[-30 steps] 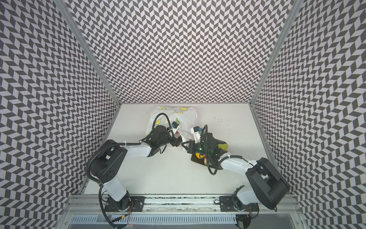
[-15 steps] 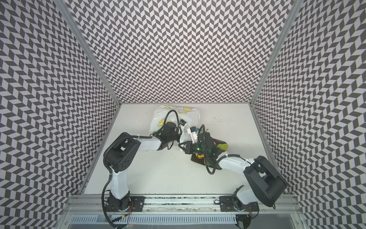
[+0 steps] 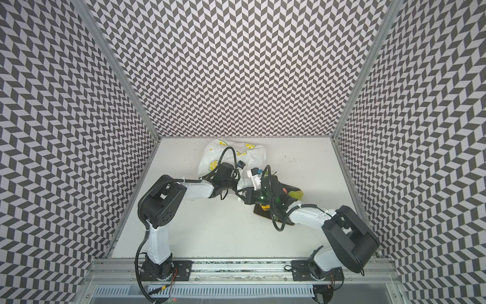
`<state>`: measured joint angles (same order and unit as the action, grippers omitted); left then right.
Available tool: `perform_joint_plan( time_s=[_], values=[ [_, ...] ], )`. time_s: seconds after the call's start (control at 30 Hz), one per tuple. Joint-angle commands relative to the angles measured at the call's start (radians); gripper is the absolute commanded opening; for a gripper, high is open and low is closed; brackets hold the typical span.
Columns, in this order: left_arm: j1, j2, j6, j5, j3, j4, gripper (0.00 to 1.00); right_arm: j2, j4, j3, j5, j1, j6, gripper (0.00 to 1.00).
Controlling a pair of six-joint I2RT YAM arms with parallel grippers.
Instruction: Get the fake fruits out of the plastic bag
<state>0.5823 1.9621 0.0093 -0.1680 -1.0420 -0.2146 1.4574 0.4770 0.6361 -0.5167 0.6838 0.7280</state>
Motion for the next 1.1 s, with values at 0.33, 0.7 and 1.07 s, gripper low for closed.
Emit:
perform_joint_plan(
  time_s=[0.33,0.7,1.07],
  values=[
    [-0.033,-0.247,-0.164,0.036,0.275,0.017,0.42,0.049,0.039,0.045,-0.031,0.006,-0.005,0.00],
    [-0.038,-0.529,-0.392,0.224,0.523,-0.002,0.19,0.127,-0.009,0.149,-0.010,0.028,-0.039,0.00],
    [-0.050,-0.915,-0.553,0.309,0.653,0.125,0.00,0.199,-0.011,0.167,0.018,0.042,-0.042,0.00]
  ],
)
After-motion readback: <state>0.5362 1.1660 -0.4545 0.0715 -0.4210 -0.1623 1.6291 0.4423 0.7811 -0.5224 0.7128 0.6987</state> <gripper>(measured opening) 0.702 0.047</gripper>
